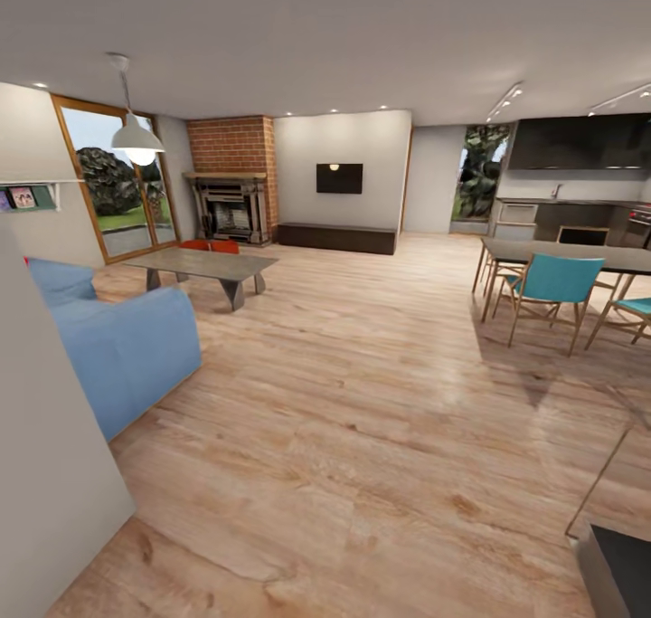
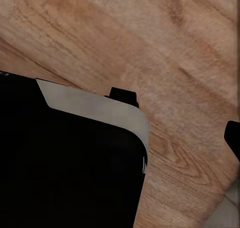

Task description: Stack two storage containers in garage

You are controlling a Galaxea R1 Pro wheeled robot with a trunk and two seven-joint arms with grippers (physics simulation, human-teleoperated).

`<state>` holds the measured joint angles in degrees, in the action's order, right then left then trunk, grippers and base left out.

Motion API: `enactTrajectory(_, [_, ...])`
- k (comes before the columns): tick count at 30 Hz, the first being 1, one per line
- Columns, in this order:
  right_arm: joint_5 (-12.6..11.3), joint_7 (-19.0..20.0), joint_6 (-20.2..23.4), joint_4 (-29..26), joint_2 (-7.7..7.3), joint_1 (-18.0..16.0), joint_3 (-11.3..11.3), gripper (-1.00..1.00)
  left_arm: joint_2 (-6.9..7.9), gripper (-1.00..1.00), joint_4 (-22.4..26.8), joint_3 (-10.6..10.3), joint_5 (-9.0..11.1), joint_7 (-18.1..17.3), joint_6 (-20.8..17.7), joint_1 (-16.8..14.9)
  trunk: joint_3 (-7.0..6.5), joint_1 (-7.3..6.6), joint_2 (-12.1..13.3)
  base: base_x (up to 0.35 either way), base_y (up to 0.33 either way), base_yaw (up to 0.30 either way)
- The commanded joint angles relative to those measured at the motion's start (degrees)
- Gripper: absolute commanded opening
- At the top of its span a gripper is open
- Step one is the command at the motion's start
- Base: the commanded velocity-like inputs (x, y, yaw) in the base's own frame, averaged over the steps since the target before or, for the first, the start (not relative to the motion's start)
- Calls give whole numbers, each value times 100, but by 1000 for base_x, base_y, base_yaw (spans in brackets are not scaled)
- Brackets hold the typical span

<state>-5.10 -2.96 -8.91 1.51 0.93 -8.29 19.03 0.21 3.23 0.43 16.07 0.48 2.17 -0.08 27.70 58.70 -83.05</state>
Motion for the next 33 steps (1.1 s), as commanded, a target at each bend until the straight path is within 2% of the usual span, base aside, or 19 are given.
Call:
enactTrajectory(1, [-53,-12,-32,16,4,-6,48,100,-1,100,2,1,19,5,11,-1,5,3,-2,324,0,0])
enactTrajectory(33, [-53,-12,-32,16,4,-6,48,100,5,100,-1,1,37,5,11,-1,5,3,-2,324,0,0])
